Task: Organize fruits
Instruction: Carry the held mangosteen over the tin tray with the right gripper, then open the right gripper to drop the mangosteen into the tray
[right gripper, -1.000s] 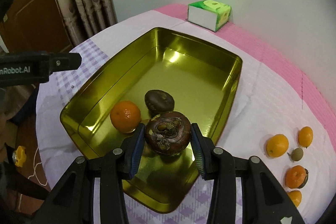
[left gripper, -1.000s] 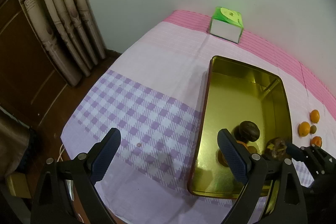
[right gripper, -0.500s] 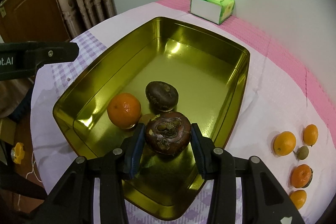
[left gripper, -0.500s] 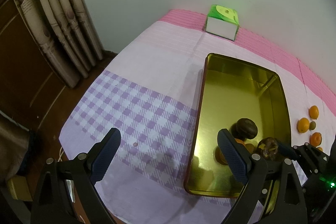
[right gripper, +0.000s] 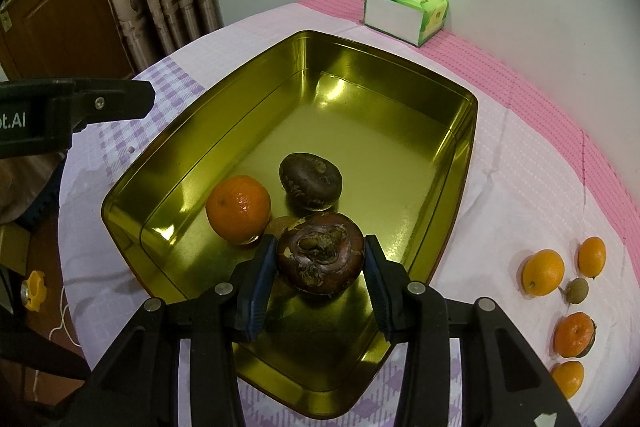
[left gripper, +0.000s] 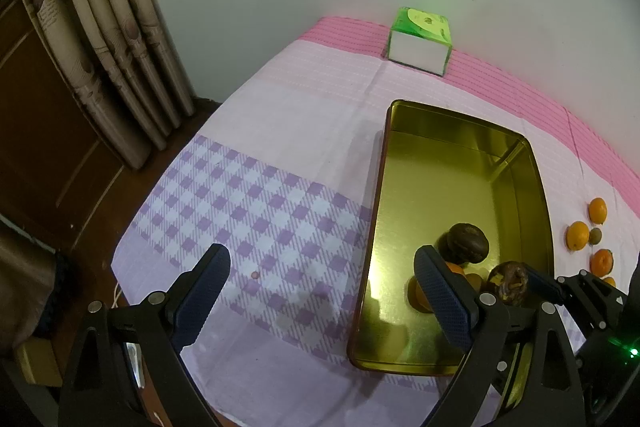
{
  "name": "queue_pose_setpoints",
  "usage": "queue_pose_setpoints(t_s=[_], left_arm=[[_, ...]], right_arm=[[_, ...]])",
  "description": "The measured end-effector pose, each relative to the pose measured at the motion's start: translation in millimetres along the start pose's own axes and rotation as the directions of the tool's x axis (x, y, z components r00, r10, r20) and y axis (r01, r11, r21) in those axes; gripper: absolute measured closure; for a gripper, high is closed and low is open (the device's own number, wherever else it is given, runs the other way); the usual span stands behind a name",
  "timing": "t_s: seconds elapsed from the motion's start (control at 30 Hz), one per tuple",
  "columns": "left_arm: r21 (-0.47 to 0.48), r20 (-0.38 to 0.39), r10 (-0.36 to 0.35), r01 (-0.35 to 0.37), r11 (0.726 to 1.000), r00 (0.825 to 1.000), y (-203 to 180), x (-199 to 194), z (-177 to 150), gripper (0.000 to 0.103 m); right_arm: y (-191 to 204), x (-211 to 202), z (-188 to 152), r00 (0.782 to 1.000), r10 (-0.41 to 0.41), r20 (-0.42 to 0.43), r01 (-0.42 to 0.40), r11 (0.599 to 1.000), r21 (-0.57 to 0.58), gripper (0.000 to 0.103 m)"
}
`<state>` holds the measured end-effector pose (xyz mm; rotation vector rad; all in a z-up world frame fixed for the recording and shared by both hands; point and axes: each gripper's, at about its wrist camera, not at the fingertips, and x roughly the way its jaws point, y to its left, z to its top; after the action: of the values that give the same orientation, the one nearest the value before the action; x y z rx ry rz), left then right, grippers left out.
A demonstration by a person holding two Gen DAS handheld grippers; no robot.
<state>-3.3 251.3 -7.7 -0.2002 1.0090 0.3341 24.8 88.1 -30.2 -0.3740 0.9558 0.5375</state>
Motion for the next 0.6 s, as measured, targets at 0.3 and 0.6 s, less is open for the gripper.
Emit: queue_pose_setpoints(t_s=[0.3, 0.6], left_arm=[[0.009, 0.01, -0.006, 0.006, 1.0, 1.0, -2.3, -2.2, 0.8, 0.01], [0.048, 0.033, -0.014, 0.012, 0.999, 0.999, -9.4, -7.4, 0.9, 0.01]], right_arm=[[-2.4, -4.6, 0.3, 1.0, -0.002, 0.014, 0.002, 1.0, 0.008, 0.062], [-16.4, -31.0, -3.9, 0.997, -0.016, 0.073, 0.012, 0.998, 0.058, 0.062]])
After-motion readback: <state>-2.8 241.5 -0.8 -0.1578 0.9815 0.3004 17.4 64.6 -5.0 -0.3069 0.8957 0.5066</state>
